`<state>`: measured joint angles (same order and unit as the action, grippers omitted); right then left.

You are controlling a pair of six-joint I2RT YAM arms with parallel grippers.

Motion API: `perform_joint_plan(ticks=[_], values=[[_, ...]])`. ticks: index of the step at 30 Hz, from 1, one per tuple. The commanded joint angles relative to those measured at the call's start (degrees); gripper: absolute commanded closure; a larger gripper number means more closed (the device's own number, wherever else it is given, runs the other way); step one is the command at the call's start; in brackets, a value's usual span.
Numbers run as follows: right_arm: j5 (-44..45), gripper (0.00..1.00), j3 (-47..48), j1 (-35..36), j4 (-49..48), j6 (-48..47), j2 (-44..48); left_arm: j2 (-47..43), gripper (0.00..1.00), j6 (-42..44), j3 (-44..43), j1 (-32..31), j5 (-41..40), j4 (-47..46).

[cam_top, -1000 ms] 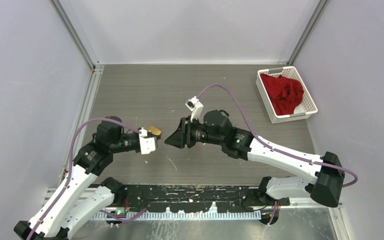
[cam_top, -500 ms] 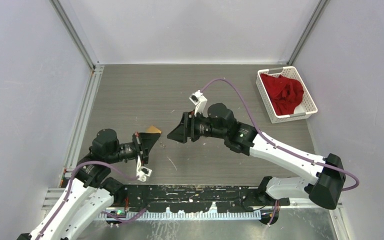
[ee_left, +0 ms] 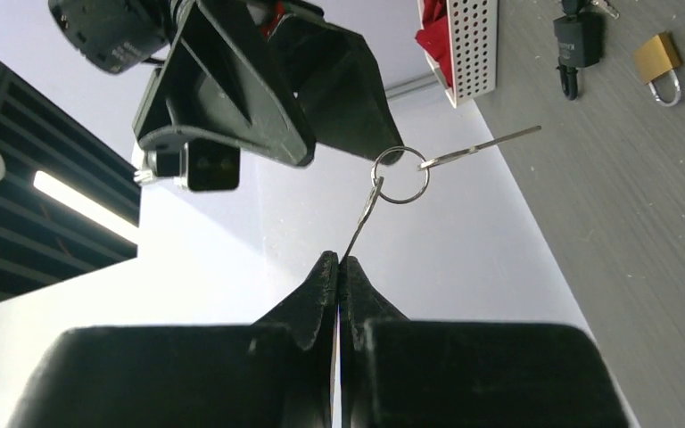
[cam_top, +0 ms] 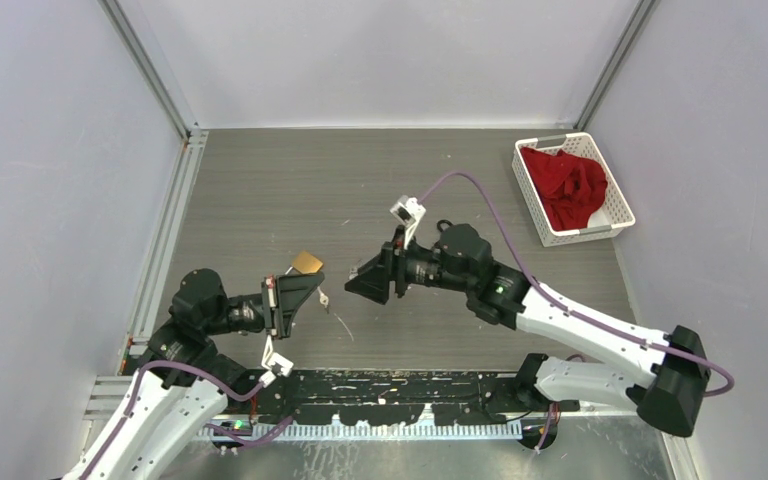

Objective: Unlock with the key

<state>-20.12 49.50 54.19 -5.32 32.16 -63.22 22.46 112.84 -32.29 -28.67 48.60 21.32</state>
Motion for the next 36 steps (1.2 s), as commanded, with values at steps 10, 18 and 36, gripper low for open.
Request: perform_joint_plan(ticks=[10,18,36], values=[[-4.77,0.38,-3.02,0.21,-16.36,-3.76,1.44,2.38,1.0,2.99,-4.01,-0.08,-0.68,5.9],[4.7,0.38,-9.26,1.09,-19.77,-22.84,6.95,20.7,1.0,-24.72,-22.98,-0.09,-19.24,38.44],[-4.42,0.5,-9.33,3.59,-33.66,-23.92,-3.62,43.64,1.0,-62.77,-44.17,-0.07,-7.51,64.53]])
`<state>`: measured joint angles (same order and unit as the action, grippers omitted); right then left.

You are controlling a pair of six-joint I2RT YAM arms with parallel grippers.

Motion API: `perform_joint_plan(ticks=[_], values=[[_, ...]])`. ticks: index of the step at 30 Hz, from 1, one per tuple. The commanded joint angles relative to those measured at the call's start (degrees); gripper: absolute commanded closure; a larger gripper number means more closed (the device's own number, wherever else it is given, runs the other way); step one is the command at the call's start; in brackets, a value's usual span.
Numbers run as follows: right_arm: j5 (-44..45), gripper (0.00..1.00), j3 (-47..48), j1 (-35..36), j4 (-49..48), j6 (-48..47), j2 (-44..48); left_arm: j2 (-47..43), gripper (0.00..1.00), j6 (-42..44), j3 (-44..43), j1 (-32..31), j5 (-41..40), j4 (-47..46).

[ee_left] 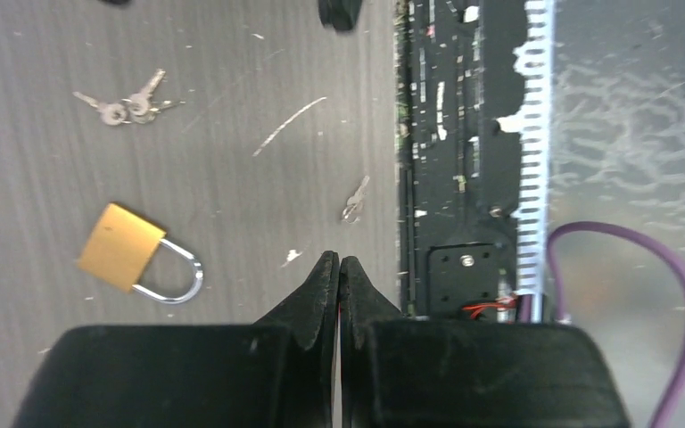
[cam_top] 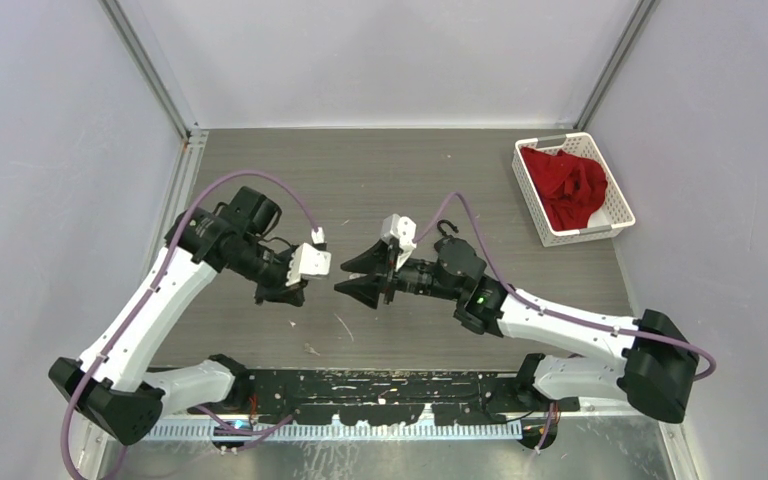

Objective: Unlock with the key

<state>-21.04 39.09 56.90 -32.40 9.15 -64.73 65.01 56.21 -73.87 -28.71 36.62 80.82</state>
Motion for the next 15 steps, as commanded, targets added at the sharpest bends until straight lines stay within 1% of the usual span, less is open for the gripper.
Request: perform_joint_plan(ticks=[1,2,4,6,7,8,10,11,13,15], values=[[-3.66,0.51,1.31,1.08,-6.85,-0.85,-2.92,1.32,1.0,-7.03,-2.75,-0.03,5.12,5.0],[-3.19,0.52,1.5,1.21,-6.91,-0.74,-3.69,1.35,1.0,-8.13,-2.52,-0.08,5.49,4.53],[-0.36,0.55,0.57,1.25,-7.0,-0.22,-4.51,0.84,1.0,-9.15,-0.51,-0.03,3.62,2.06],[2.57,0.54,-1.5,1.24,-7.58,0.21,-4.03,0.05,1.0,-8.18,2.77,-0.03,-1.49,-0.97],[4.6,0.51,-2.53,1.25,-7.4,0.21,-3.54,-0.4,0.98,-7.83,4.76,-0.04,-4.35,-2.79],[6.54,0.5,-3.74,1.21,-6.96,0.02,-2.76,-0.97,0.91,-6.98,6.65,-0.03,-6.46,-4.2],[9.02,0.47,-5.84,1.12,-5.57,-0.5,-0.92,-1.62,0.82,-3.27,10.45,-0.05,-8.85,-5.79],[9.6,0.44,-6.68,1.11,-4.24,-0.64,0.0,-1.41,0.78,-3.37,11.81,-0.07,-9.6,-6.61],[10.83,0.41,-9.11,1.26,-2.74,-0.57,1.68,0.09,0.73,-3.63,12.95,-0.03,-10.31,-7.41],[10.76,0.37,-11.4,1.76,-2.47,-1.28,2.03,2.03,0.74,-4.17,13.89,0.58,-13.68,-10.24]])
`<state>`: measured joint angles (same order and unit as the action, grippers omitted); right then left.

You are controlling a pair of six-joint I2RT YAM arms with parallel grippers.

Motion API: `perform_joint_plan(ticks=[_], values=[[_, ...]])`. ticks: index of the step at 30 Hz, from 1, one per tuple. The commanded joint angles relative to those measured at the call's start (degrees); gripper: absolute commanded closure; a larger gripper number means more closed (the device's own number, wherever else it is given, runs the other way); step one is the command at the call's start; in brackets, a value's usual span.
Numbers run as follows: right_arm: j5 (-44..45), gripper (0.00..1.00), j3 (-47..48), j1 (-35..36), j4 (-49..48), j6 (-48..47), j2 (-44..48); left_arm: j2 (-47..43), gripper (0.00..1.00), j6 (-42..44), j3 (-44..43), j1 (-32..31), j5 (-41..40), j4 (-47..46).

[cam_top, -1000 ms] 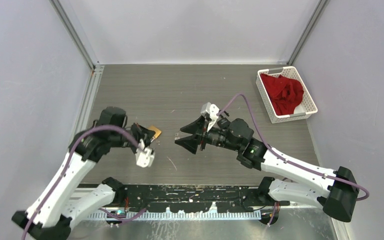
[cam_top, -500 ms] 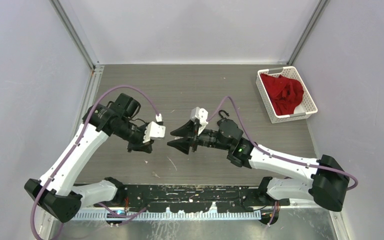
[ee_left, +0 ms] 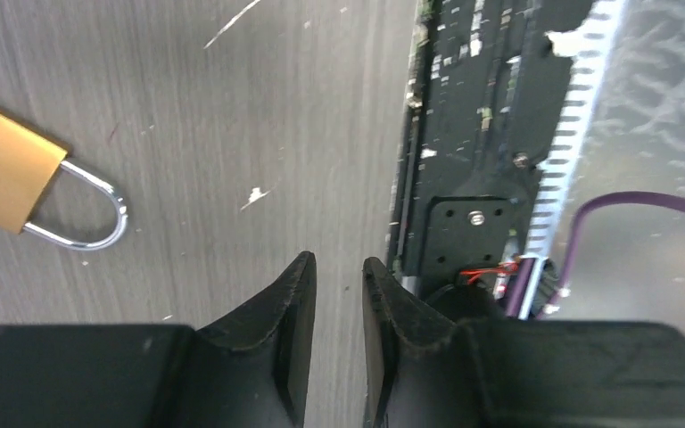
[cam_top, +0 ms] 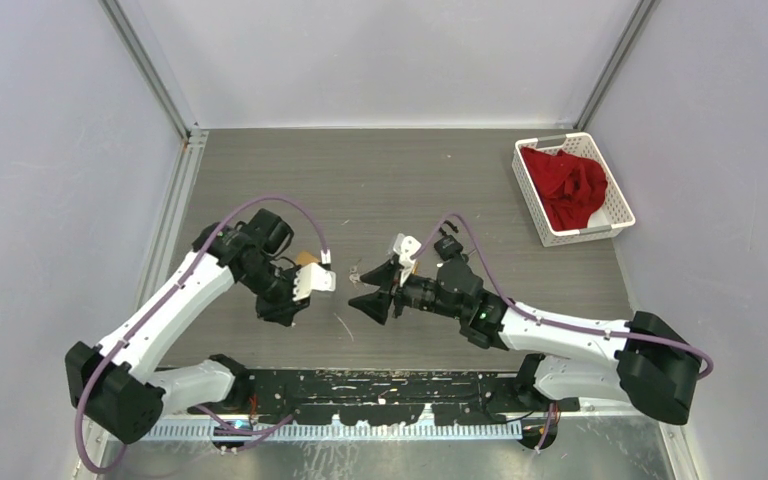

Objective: Unlock with the key

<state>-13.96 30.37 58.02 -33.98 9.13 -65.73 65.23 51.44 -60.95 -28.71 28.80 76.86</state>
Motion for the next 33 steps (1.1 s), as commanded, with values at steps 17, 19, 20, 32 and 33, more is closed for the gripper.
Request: perform_joint_plan(ticks=[17,19,20,32,33], values=[[-0.98,0.37,16.23,8.97,17.64,-21.46,-21.91,10.94,0.65,-0.01,-2.75,20.18,2.99,-9.93],[-1.46,0.36,14.99,5.1,12.88,-15.17,-20.92,11.58,0.65,-0.71,-2.83,20.28,2.78,-10.4],[0.45,0.35,14.35,3.57,10.99,-12.77,-20.21,11.84,0.65,-0.73,-2.93,20.32,2.75,-10.72],[8.3,0.35,23.19,-6.95,19.66,-7.66,-29.68,15.83,0.48,-9.95,-4.57,20.48,-0.45,-18.57],[8.25,0.35,24.36,-7.21,20.56,-7.91,-31.84,16.45,0.48,-11.13,-4.94,20.84,-0.59,-19.08]])
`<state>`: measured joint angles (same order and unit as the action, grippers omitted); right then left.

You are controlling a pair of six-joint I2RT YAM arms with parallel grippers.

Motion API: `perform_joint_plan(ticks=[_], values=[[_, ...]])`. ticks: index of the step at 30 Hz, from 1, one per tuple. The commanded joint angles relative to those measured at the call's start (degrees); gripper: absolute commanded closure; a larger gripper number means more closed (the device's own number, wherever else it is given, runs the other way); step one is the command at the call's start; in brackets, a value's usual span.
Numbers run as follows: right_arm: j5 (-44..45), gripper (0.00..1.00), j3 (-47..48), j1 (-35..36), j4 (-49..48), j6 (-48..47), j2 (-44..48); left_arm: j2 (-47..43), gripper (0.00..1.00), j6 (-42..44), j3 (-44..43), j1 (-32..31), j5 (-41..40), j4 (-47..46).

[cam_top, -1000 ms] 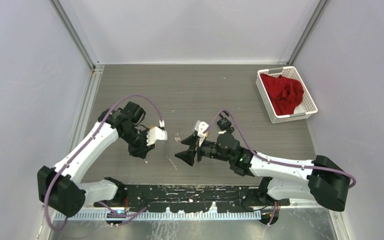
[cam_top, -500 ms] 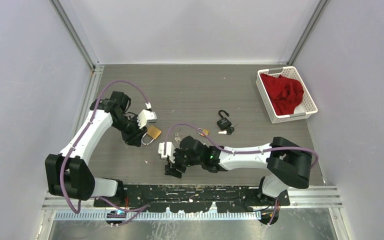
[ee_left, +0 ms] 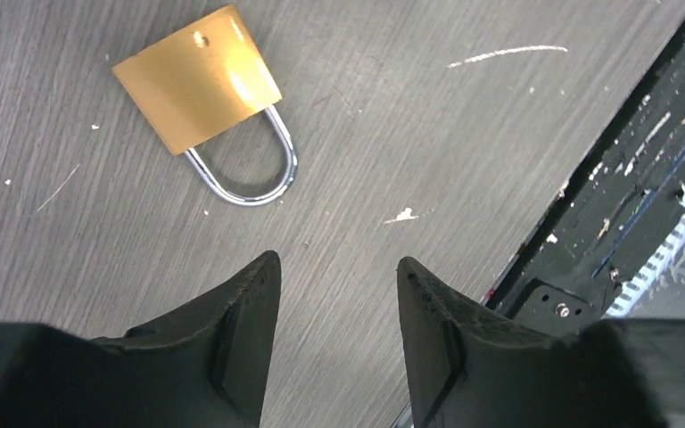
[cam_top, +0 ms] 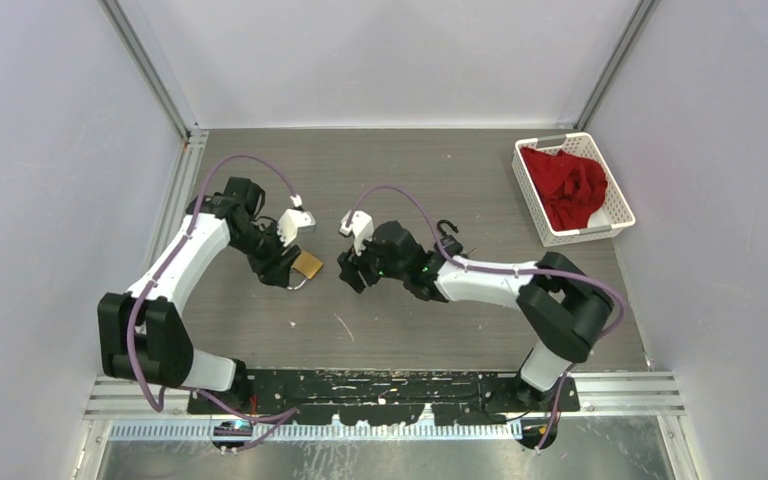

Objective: Unlock with the key

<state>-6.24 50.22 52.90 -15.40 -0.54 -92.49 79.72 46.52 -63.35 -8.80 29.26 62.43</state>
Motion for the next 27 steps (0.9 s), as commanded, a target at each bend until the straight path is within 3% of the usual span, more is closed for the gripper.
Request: perform_joint_plan(ticks=[1,11,19,27], values=[[-0.17,0.35,5.94,-2.37,3.04,1.47,-6.62,2.49,0.48,-7.31,-2.81,1.28,-0.86,-4.95],[6.58,0.4,16.94,-1.62,11.07,4.28,-16.24,2.7,0.49,-10.35,-2.78,2.82,0.1,-6.48],[21.16,0.42,19.54,3.47,16.1,4.67,-18.64,1.35,0.49,-10.88,-2.66,2.86,1.06,-6.74],[24.5,0.43,20.73,3.77,18.53,9.24,-20.61,0.17,0.49,-10.1,-2.79,2.91,0.52,-6.19]])
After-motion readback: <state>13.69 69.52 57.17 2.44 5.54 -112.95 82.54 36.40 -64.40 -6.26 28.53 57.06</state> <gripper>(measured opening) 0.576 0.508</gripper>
